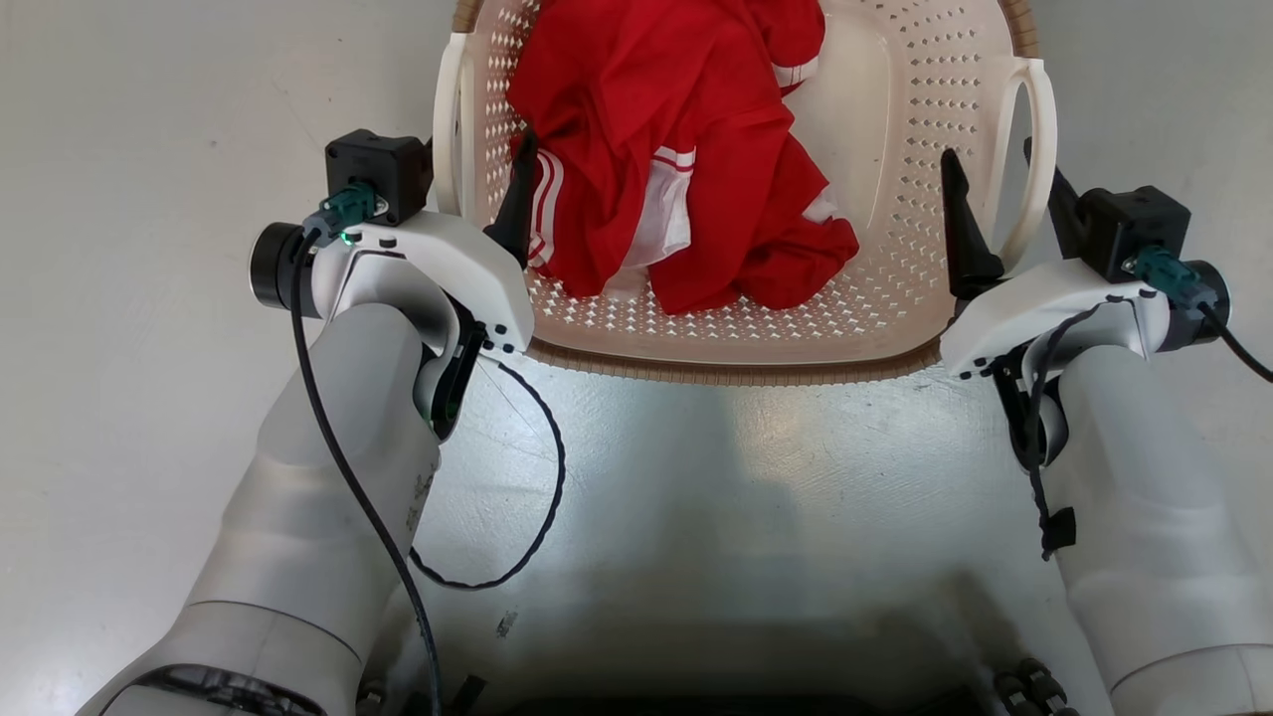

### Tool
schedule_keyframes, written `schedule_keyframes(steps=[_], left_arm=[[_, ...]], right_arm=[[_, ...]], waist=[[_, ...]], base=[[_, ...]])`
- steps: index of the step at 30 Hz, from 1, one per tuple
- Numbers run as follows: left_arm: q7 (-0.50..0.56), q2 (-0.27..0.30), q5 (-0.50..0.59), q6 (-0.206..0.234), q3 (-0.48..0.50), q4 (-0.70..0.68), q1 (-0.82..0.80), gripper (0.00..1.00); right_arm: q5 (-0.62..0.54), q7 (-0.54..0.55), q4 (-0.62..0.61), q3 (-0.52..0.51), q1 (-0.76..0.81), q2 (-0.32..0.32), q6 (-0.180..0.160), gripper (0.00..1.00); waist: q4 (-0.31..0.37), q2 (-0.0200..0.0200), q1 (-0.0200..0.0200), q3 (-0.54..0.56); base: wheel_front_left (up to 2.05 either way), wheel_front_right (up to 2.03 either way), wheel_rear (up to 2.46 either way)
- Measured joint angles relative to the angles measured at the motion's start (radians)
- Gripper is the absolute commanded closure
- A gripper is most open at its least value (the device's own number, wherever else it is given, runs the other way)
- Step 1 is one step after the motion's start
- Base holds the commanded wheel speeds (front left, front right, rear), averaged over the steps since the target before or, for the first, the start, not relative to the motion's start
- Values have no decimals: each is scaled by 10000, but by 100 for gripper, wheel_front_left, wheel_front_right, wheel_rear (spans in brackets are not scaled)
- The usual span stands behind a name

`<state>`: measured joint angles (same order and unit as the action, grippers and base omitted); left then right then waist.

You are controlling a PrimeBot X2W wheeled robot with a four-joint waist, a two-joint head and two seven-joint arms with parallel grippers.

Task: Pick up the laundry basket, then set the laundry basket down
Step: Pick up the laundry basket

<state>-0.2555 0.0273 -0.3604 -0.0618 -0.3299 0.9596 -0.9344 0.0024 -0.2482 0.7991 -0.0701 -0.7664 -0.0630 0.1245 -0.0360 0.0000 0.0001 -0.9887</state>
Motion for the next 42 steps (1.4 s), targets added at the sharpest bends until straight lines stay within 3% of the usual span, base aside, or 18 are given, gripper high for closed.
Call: schedule_keyframes(steps=[18, 19, 20, 21, 29, 42], left_arm=[[0, 0, 397, -2, 54, 345, -17, 0], [0, 0, 453, -2, 65, 343, -22, 17], [0, 0, 453, -27, 54, 359, -25, 65], [0, 0, 454, -104, 27, 345, -25, 100], [13, 109, 506, 2, -159, 339, 15, 100], [13, 201, -370, 236, -1185, 1007, 698, 100]], right_arm=[[357, 0, 132, 393, 1, -2, 0, 0], [397, 0, 148, 451, 1, -2, 0, 72], [483, -2, 224, 560, 1, -21, 0, 100], [552, -13, 307, 660, 4, -27, 0, 100], [830, -27, 604, 786, 21, -140, -29, 100], [1438, -29, 1768, 1829, 313, -184, -100, 100]], waist=[[29, 0, 0, 150], [34, 0, 0, 164], [36, 0, 0, 182], [43, 0, 0, 200], [66, 0, 0, 530], [195, 0, 0, 1815]], base=[[0, 0, 0], [0, 0, 0], [0, 0, 0], [0, 0, 0], [0, 0, 0], [0, 0, 0]])
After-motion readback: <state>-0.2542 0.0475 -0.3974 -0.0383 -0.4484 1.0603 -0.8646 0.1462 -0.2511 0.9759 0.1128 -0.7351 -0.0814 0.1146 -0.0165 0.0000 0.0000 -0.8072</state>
